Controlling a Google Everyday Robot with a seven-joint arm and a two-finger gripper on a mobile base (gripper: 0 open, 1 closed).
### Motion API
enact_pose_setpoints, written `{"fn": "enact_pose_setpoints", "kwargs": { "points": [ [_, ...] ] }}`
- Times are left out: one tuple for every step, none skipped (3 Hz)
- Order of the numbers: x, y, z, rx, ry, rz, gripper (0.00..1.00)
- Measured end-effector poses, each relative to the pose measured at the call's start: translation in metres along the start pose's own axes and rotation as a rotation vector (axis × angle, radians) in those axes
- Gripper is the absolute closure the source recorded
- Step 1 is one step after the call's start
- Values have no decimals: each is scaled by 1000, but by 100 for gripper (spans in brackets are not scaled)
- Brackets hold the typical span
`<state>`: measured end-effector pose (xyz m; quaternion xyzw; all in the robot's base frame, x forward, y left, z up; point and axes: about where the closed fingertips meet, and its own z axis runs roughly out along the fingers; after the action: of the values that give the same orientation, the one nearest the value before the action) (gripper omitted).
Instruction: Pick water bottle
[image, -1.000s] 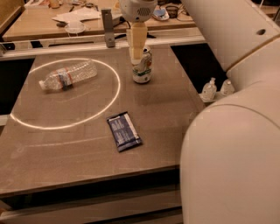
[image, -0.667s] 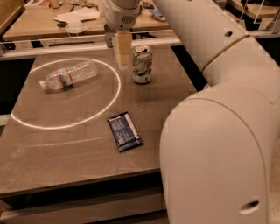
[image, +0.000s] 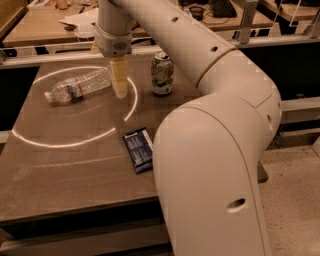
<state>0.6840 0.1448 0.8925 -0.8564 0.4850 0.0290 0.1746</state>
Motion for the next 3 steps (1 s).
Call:
{"fn": "enact_pose_setpoints", "kwargs": {
  "points": [
    [-14,-15,21,-29,7,-9,0],
    [-33,-41,38,-42,12,-20,4],
    [-45,-53,47,-44,11,-37,27]
  ]
}}
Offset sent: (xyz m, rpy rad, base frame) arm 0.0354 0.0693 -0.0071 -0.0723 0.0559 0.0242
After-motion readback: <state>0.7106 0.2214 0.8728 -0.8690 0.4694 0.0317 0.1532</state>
